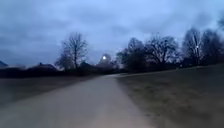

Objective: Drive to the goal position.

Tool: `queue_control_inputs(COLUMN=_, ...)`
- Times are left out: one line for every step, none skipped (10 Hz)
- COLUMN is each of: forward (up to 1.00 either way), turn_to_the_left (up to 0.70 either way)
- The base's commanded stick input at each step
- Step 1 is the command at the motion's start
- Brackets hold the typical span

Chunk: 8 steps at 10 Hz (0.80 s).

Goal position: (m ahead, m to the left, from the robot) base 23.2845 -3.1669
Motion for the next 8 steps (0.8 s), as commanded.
queue_control_inputs(forward=1.0, turn_to_the_left=0.04)
queue_control_inputs(forward=1.0, turn_to_the_left=0.04)
queue_control_inputs(forward=1.0, turn_to_the_left=0.04)
queue_control_inputs(forward=1.0, turn_to_the_left=0.04)
queue_control_inputs(forward=1.0, turn_to_the_left=0.04)
queue_control_inputs(forward=1.0, turn_to_the_left=0.04)
queue_control_inputs(forward=1.0, turn_to_the_left=0.04)
queue_control_inputs(forward=1.0, turn_to_the_left=0.04)
